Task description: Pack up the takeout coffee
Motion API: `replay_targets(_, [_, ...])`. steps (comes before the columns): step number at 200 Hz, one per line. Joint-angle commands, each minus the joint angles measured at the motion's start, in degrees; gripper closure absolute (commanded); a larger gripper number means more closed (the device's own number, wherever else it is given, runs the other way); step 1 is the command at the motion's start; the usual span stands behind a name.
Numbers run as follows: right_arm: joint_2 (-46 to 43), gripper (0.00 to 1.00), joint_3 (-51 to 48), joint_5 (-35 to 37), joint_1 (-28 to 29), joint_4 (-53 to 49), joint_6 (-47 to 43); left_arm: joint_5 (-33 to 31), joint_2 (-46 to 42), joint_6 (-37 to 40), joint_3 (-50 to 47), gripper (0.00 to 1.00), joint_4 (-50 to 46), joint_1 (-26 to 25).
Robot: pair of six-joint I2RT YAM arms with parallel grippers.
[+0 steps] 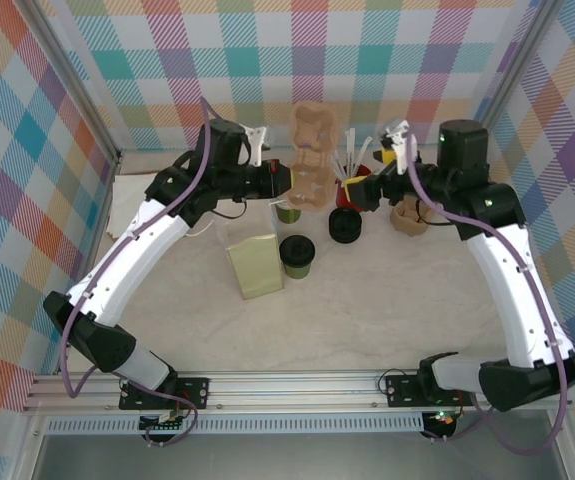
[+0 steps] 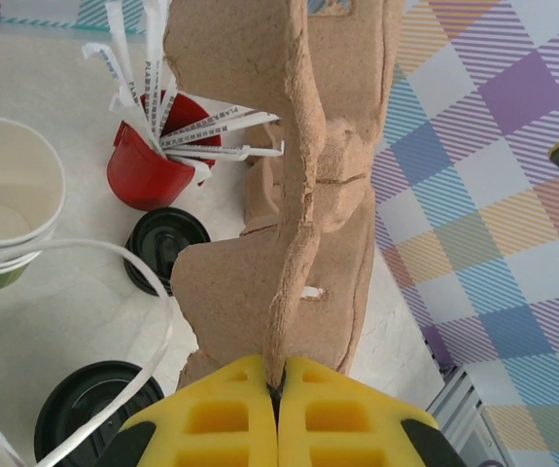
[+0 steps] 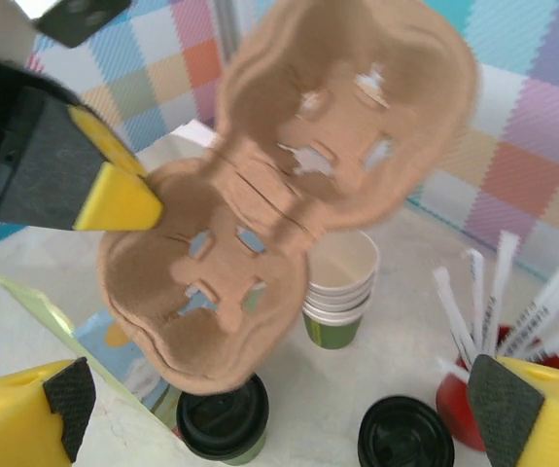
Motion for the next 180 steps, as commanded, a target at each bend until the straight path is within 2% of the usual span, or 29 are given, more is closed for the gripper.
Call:
replay_targets(1, [2.75, 0.0, 4.83, 1.43, 4.66, -5.11, -16.89, 0.25, -1.63, -1.3, -1.69, 1.0, 0.45, -0.54])
replay_targets(31, [6.68, 0.0, 9.91, 8.06, 8.74, -5.79, -26.4, 0.46, -2.29, -1.4, -2.46, 1.0, 0.25, -0.85])
replay_targets(78, [16.03, 0.08, 20.04, 15.33, 14.02, -11.46, -36.72, 1.11, -2.73, -0.86, -2.64, 1.0, -0.17, -1.38])
replay_targets(106, [21.47, 0.13, 26.16, 17.79, 15.13, -16.54, -39.11, 0.98, -3.06, -0.78, -2.91, 1.0, -0.26, -1.45])
replay_targets(140, [24.41, 0.18, 28.59, 17.56, 15.2, -18.78, -39.98, 0.79, -3.52, -0.68, -3.15, 1.0, -0.26, -1.47])
replay_targets(180, [26.93, 0.33, 31.39, 18.47, 15.28, -20.2, -39.93, 0.79, -3.61, -0.49, -3.13, 1.0, -0.4, -1.47])
